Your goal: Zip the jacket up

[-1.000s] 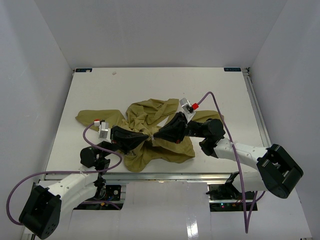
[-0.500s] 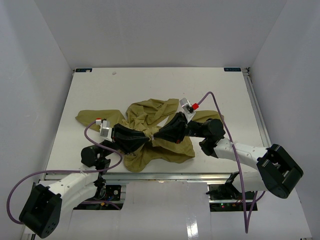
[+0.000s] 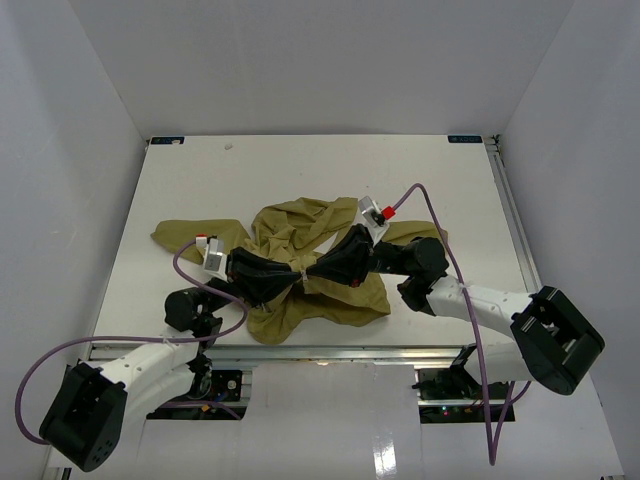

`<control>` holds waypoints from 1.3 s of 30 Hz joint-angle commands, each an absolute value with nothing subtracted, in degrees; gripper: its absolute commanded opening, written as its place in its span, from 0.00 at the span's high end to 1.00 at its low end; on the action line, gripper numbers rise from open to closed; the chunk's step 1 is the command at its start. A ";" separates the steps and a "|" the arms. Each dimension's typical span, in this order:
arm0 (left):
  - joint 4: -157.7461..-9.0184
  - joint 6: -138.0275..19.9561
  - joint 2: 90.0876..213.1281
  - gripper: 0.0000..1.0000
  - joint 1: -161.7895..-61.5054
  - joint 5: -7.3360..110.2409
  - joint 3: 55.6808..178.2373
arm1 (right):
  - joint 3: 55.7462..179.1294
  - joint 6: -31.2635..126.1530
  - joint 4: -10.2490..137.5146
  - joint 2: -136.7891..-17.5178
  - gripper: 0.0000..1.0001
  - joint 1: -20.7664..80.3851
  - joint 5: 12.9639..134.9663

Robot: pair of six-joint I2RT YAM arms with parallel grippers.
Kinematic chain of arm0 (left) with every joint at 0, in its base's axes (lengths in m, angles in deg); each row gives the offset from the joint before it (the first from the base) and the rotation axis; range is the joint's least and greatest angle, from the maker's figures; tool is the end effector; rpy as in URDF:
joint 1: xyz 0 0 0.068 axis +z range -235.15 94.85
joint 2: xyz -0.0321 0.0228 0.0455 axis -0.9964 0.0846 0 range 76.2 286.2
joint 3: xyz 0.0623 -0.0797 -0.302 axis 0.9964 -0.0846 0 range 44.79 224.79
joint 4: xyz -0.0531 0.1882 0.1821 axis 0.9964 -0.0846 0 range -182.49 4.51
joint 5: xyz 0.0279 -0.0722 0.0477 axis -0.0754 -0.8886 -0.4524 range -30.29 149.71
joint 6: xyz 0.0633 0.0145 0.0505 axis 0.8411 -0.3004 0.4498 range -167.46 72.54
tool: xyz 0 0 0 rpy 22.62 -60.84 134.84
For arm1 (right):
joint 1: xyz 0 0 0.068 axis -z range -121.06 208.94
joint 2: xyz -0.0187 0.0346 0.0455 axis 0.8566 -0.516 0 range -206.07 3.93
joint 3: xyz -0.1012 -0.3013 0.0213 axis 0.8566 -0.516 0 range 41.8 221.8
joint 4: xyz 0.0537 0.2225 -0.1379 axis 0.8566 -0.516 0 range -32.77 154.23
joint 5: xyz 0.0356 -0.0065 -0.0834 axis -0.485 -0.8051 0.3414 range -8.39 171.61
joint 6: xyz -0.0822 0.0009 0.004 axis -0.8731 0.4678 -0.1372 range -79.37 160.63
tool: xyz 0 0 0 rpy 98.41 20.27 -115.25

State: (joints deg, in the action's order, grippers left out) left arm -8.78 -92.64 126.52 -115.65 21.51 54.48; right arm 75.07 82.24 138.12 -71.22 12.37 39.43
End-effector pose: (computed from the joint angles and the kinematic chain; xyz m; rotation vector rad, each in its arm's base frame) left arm 0.1123 -0.1175 0.3115 0.5496 1.0829 -1.4853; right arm 0.1542 0.2329 0.3586 -0.8203 1.0764 1.7023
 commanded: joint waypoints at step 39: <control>17.20 -95.00 136.18 1.00 -115.91 1.59 55.81 | 82.27 63.94 116.86 -64.35 0.92 15.87 32.19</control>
State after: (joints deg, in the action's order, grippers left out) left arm -7.38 -94.53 134.77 -115.65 7.98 55.51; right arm 78.19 65.58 114.26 -65.17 14.75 29.89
